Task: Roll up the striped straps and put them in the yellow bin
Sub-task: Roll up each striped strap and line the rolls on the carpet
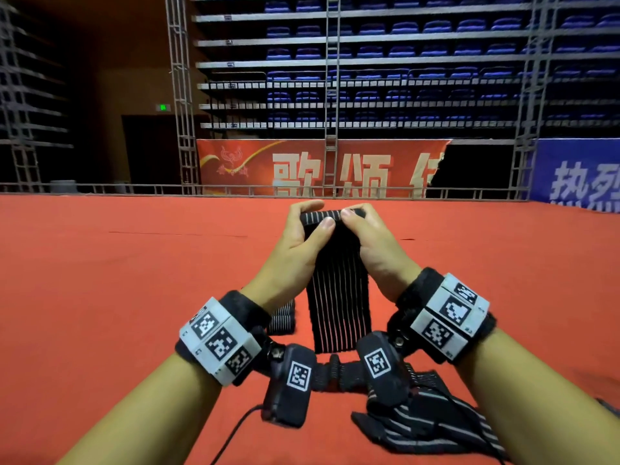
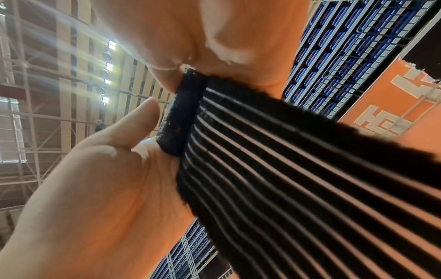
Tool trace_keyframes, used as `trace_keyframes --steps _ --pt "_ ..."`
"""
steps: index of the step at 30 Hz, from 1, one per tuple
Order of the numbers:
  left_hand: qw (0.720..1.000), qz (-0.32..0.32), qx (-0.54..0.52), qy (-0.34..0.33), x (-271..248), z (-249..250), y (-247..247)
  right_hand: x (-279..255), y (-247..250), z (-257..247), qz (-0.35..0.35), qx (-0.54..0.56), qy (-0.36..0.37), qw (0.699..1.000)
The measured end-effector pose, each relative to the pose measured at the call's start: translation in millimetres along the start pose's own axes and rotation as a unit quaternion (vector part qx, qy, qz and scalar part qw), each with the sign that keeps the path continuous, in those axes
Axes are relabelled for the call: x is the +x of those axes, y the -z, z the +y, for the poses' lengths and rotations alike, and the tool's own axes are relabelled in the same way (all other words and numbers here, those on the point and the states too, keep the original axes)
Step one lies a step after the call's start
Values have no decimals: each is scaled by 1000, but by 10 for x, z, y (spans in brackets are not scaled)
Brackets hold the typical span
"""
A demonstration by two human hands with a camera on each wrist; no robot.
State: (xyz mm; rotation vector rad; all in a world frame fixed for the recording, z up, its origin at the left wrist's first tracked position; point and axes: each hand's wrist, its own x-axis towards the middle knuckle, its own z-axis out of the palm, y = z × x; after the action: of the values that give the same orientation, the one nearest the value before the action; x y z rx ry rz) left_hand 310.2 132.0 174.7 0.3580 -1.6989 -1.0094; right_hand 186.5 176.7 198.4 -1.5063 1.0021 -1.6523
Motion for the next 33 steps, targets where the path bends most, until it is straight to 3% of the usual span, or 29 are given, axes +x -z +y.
trace_keyframes --steps 5,11,15,21,26,33 --pt "1000 -9 7 2 -19 64 24 -17 11 2 -16 -16 -1 1000" --pt "998 -3 61 14 -25 211 116 -63 -14 4 -28 -42 59 997" --pt "996 -19 91 -10 -31 300 165 -80 -49 -75 -23 -20 24 999" --pt "999 38 37 -2 -20 315 148 -9 -71 -152 -1 -35 73 997" --pt "998 12 60 -34 -34 364 146 -38 -58 -188 5 -54 60 997" --pt "999 12 34 27 -55 362 81 -80 -81 -157 -28 -29 54 998"
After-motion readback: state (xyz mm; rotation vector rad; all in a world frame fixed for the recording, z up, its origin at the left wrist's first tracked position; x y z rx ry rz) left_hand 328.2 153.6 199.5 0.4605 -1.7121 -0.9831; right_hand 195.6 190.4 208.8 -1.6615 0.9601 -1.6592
